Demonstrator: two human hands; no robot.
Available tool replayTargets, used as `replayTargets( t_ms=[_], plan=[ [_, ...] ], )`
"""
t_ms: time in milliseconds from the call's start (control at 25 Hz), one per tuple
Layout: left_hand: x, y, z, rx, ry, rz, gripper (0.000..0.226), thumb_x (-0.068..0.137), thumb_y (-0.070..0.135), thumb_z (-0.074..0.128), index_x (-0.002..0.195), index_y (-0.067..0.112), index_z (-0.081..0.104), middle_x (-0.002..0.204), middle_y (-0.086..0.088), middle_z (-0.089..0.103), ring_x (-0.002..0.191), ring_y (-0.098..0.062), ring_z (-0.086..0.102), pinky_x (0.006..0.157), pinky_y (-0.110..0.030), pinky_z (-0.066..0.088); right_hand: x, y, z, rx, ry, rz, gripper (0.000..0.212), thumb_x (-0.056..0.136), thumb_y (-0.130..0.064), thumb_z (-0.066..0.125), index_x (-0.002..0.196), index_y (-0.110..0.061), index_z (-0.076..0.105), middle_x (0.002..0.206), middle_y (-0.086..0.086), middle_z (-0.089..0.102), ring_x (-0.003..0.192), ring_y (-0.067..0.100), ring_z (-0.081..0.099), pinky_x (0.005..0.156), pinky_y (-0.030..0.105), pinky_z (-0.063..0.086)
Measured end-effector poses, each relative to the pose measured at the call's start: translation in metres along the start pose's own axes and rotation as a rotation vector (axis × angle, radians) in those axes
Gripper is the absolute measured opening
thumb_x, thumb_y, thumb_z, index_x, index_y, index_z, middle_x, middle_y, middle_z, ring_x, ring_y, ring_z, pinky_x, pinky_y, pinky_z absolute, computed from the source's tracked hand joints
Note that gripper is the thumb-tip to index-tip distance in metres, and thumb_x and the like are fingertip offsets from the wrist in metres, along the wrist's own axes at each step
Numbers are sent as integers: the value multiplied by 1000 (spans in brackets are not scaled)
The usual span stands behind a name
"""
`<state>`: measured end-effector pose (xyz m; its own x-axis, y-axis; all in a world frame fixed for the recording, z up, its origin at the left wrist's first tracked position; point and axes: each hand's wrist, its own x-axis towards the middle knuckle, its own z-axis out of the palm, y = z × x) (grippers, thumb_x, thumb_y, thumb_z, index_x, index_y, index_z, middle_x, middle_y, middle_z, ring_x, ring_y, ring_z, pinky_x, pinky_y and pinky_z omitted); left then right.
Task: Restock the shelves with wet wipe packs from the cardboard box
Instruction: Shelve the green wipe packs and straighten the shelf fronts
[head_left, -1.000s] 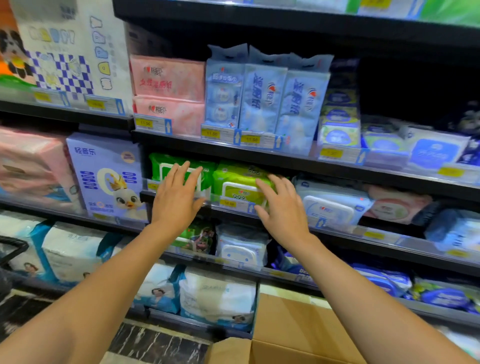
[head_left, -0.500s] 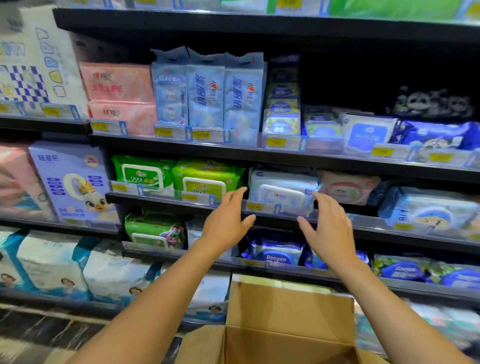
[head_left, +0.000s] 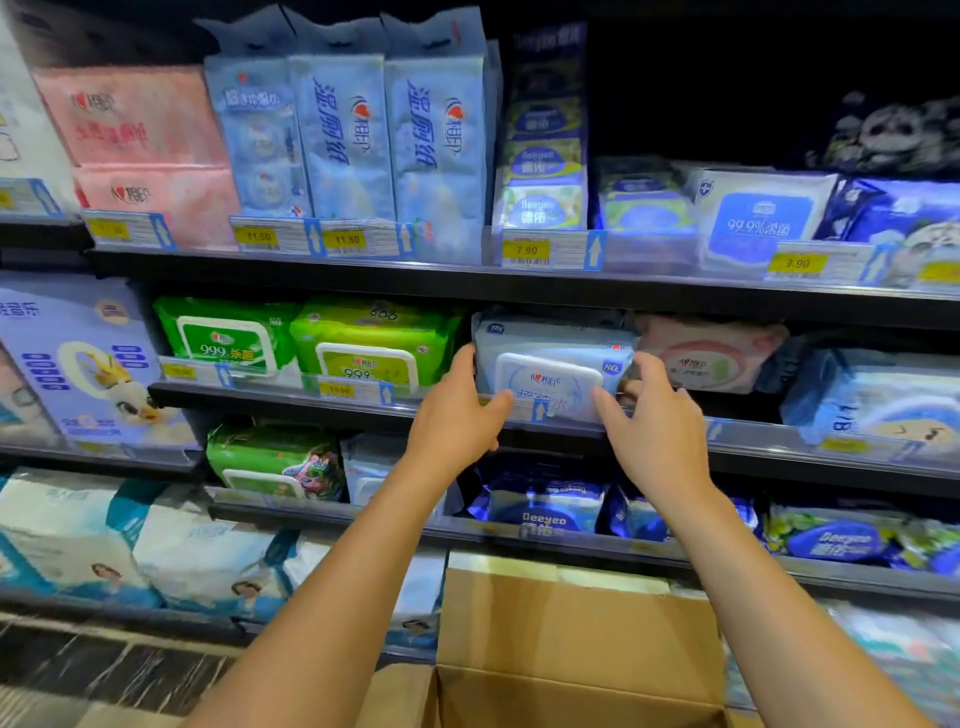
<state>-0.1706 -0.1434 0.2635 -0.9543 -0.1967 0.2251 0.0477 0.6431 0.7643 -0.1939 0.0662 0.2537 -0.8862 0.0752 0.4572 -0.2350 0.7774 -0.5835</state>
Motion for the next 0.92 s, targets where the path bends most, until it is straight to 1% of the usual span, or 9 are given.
replayTargets(
  t_ms=[120, 200, 280, 480, 600, 640, 720, 800, 920],
  plan=[
    [11, -6, 4, -59, 51, -34, 60, 98, 29, 58, 153, 32, 33, 145, 11, 55, 51, -17, 71, 70, -45, 64, 12, 1, 2, 50, 1, 23, 38, 96, -43, 66, 120, -19, 49, 106, 5, 75, 102, 37, 68, 93, 50, 51],
    [15, -10, 5, -92, 57, -41, 59, 99, 24, 55, 153, 33, 35, 151, 8, 53, 50, -18, 71, 70, -44, 64, 17, 2, 5, 41, -9, 33, 33, 96, -43, 66, 105, -21, 44, 102, 5, 75, 98, 34, 69, 81, 46, 54],
    [16, -11, 6, -108, 61, -38, 58, 99, 22, 54, 153, 33, 35, 152, 7, 53, 50, -19, 71, 70, -44, 64, 21, 1, 8, 14, -4, 26, 33, 97, -42, 65, 100, -21, 40, 98, 5, 74, 96, 34, 69, 78, 46, 55],
    [16, -11, 7, -82, 60, -23, 63, 98, 22, 55, 156, 33, 32, 155, 8, 50, 53, -17, 72, 72, -46, 64, 20, 0, 7, -6, -21, 13, 31, 99, -41, 62, 104, -20, 40, 99, 6, 73, 97, 37, 67, 92, 51, 51],
    [8, -13, 6, -58, 125, 23, 63, 96, 23, 61, 153, 28, 34, 148, 4, 51, 74, -19, 74, 78, -47, 62, 16, 6, -3, -51, -74, -20, 33, 100, -45, 59, 114, -17, 50, 108, 2, 73, 106, 34, 64, 112, 55, 38],
    [4, -14, 8, -17, 170, 55, 62, 95, 23, 64, 150, 26, 36, 145, 1, 51, 83, -20, 72, 78, -43, 59, 15, 10, -8, -78, -82, -25, 38, 100, -48, 56, 122, -17, 52, 109, 1, 73, 110, 31, 63, 118, 54, 30],
    [-5, -12, 16, 107, 228, 139, 53, 96, 23, 65, 143, 23, 41, 135, -3, 48, 83, -18, 63, 70, -34, 49, 12, 20, -14, -127, -90, -24, 44, 102, -50, 49, 133, -18, 54, 107, 0, 73, 114, 27, 63, 124, 53, 20],
    [-14, -6, 27, 269, 230, 253, 43, 95, 24, 63, 137, 25, 50, 130, -3, 49, 86, -18, 61, 67, -35, 47, 10, 34, -23, -191, -97, -21, 44, 104, -51, 40, 133, -22, 57, 109, -1, 72, 116, 26, 62, 124, 56, 18],
    [-15, 4, 46, 518, 245, 430, 42, 94, 36, 62, 135, 33, 61, 132, 3, 56, 120, -24, 53, 91, -42, 46, 15, 52, -41, -344, -154, 8, 53, 104, -60, 27, 124, -25, 61, 117, 0, 68, 123, 28, 56, 121, 63, 18]
  ],
)
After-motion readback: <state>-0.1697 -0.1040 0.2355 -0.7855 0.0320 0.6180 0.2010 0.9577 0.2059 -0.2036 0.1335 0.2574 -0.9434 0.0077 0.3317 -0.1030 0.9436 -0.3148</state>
